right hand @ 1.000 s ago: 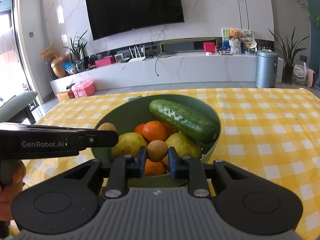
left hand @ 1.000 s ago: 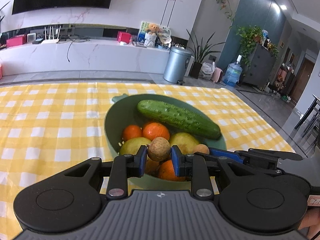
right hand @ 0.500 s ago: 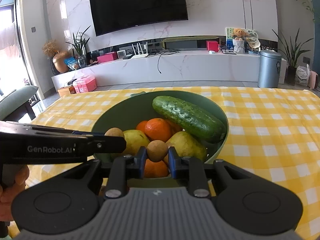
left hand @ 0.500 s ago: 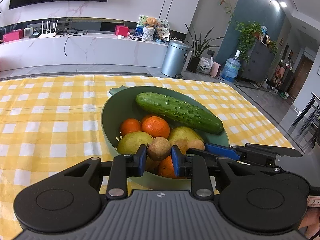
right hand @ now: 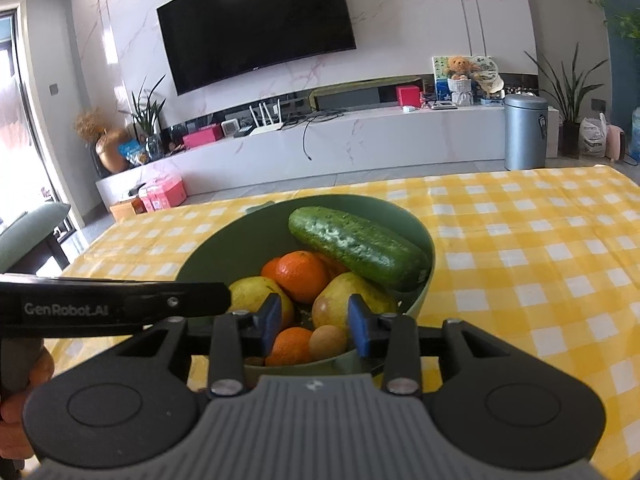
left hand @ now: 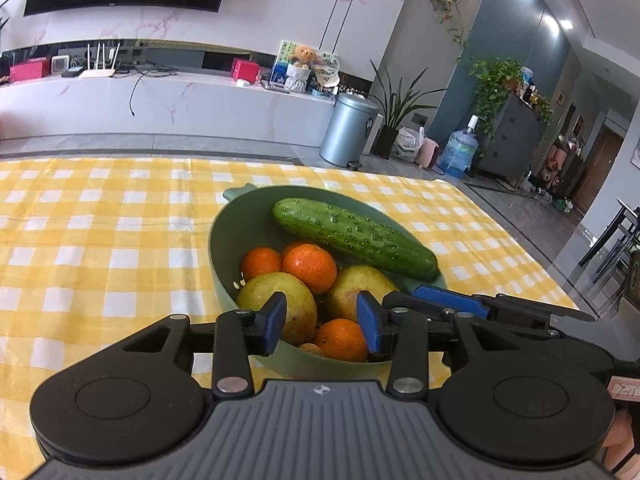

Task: Organize fruits
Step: 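Carry the kiwi into the green bowl and open the left tool while the right tool drops its kiwi, then withdraw both tools from the bowl toward the last kiwi and red tomato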

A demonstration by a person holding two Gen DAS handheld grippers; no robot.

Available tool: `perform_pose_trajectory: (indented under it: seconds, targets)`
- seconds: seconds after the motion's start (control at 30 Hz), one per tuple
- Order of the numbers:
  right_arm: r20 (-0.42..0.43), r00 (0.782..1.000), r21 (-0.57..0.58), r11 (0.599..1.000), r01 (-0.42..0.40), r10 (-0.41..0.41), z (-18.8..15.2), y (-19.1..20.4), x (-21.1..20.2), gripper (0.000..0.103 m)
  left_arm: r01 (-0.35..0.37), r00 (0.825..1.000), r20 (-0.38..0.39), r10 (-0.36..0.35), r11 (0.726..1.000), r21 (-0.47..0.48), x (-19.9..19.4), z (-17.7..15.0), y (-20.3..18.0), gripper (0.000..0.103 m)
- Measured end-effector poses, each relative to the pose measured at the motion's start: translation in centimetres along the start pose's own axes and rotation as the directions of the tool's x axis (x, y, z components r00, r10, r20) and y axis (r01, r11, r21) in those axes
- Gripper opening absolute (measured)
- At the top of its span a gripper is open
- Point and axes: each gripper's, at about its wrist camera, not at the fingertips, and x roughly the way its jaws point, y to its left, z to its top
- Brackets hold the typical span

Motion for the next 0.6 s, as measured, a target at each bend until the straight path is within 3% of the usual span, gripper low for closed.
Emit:
perform_pose_trajectory:
  seconds: [0.2, 0.4, 0.6]
  targets:
    - [0.069, 0.998, -0.026, 1.000, 0.002, 0.000, -0.2, 0.6, -2.0, 0.034, -0.015, 1.000, 0.006, 0.015, 0.998, 0.063, -2.3, 0.1, -0.9, 0.052]
    - [0.106, 0.994, -0.072, 0.997, 0.008, -0.001, -1.3, 1.6, -4.2, 0.037, -0.051, 0.993, -0.096, 0.063, 0.992, 0.115, -2.7, -0.5, -1.4, 0.052]
    - [0.087, 0.996, -0.116, 0.993, 0.005, 0.005, -2.3, 2.7, -5.1, 0.037, -0.069, 0.987, -0.132, 0.088, 0.988, 0.141, -2.6, -1.4, -1.5, 0.052]
